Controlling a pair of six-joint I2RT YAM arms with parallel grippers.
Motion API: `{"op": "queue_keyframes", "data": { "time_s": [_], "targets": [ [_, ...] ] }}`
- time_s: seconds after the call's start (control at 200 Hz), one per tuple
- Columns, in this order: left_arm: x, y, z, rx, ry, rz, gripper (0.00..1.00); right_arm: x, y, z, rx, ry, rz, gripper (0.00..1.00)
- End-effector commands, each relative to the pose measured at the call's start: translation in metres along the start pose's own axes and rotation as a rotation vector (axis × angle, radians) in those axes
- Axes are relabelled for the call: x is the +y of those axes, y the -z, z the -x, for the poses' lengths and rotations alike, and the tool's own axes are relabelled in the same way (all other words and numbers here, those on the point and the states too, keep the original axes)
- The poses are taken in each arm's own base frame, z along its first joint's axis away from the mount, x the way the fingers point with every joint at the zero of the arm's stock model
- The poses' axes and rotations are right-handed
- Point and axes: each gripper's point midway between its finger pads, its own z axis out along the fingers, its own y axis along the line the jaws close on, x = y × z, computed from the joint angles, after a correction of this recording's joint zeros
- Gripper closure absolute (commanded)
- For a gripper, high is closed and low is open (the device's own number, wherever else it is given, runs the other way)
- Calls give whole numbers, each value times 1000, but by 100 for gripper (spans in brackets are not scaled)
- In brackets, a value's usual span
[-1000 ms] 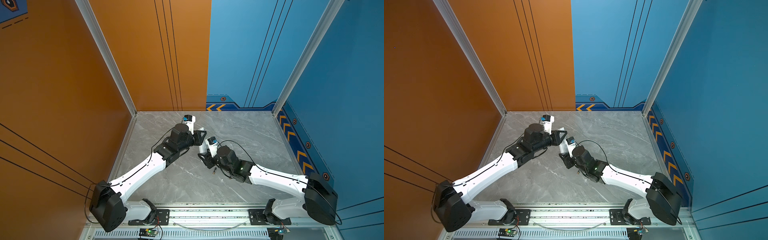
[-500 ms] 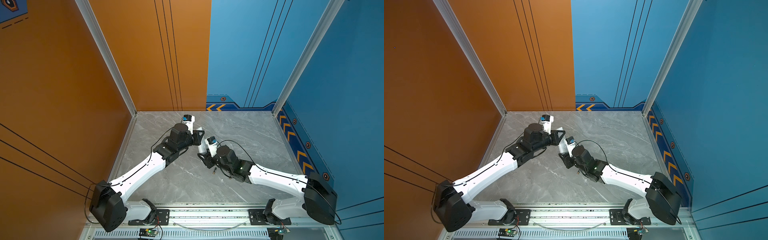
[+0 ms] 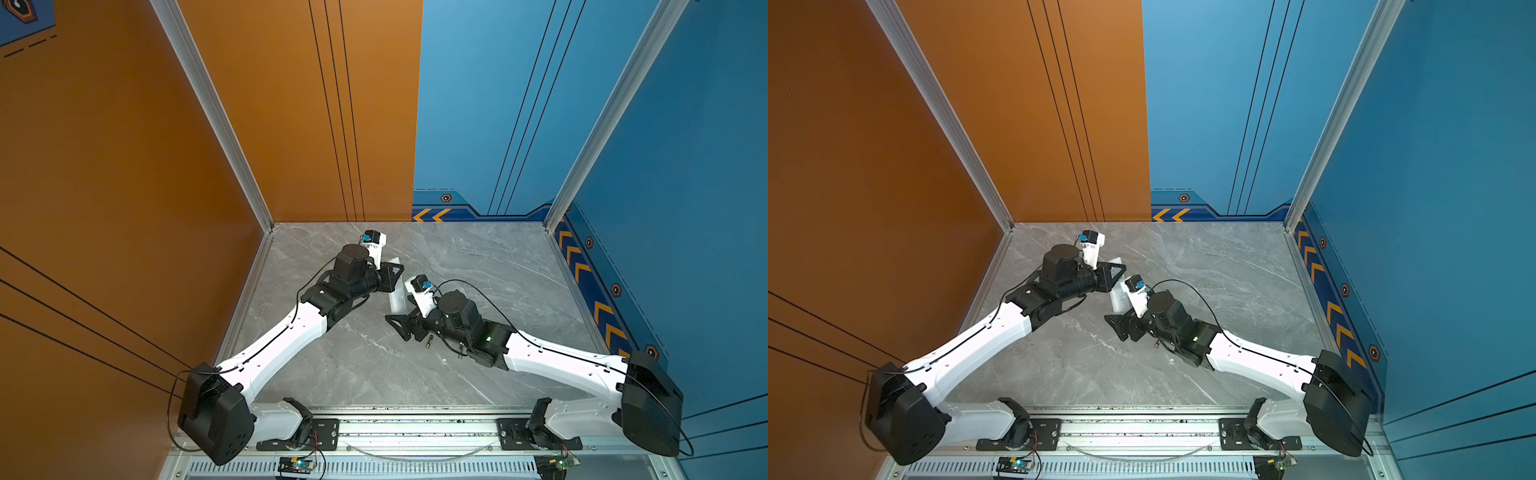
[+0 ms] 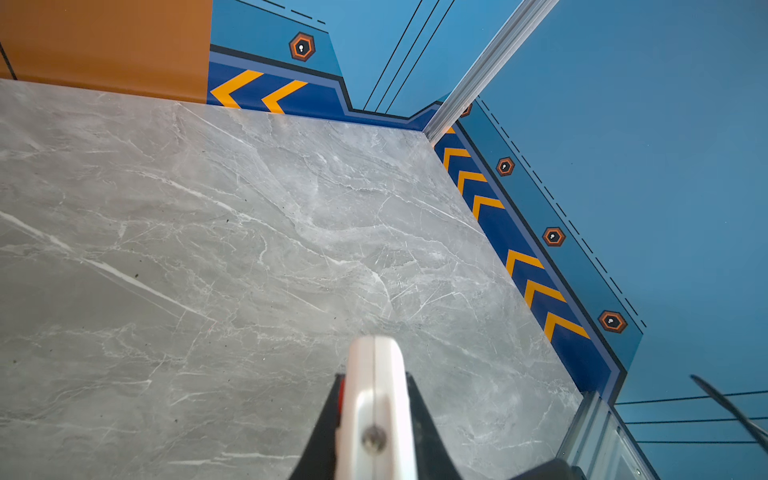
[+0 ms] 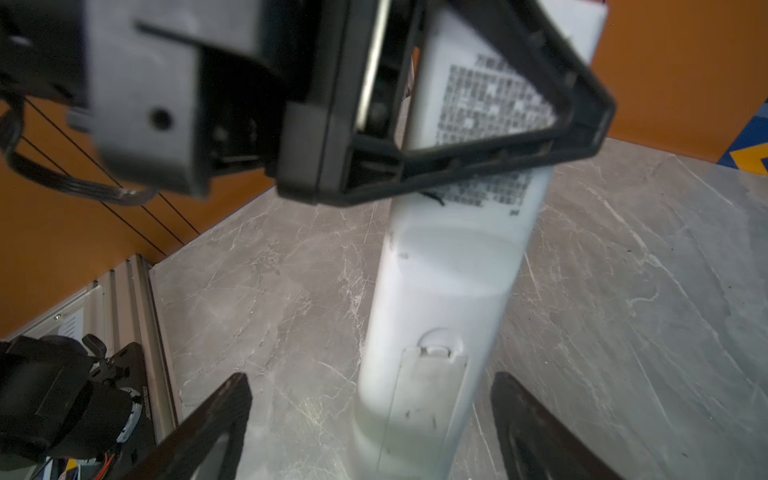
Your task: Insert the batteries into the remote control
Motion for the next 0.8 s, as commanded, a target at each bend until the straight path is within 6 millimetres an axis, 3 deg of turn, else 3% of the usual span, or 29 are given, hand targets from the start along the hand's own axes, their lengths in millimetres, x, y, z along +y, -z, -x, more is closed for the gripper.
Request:
{"op": "queue_keyframes", "data": {
  "time_s": [0.0, 0.31, 0.611, 0.796],
  "targets": [
    [-7, 10, -2, 17, -34, -51, 100, 4, 8, -3, 4, 42, 34, 7],
    [-21, 24, -1, 39, -59, -158, 100, 16, 32, -9, 15, 203, 139, 2],
    [-31, 29, -12, 109, -54, -255, 100, 28, 49, -31, 126, 438, 233, 3],
    [-36, 31, -15, 124, -55, -290, 100, 32, 58, -25, 123, 500, 244, 3]
  ]
}}
